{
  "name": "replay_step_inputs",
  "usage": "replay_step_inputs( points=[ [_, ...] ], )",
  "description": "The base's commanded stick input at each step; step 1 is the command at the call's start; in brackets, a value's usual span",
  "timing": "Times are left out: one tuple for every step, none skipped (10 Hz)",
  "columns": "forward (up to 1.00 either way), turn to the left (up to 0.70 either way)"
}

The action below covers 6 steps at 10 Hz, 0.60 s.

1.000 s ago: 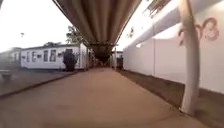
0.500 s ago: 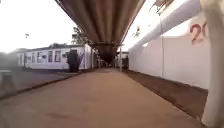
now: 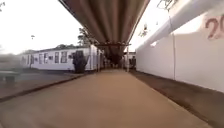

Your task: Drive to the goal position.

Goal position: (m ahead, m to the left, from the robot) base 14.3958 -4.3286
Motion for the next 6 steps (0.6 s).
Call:
replay_step_inputs(
  points=[
    [0.70,0.00],
    [0.70,0.00],
    [0.70,0.00],
    [0.70,0.00],
    [0.70,0.00],
    [0.70,0.00]
  ],
)
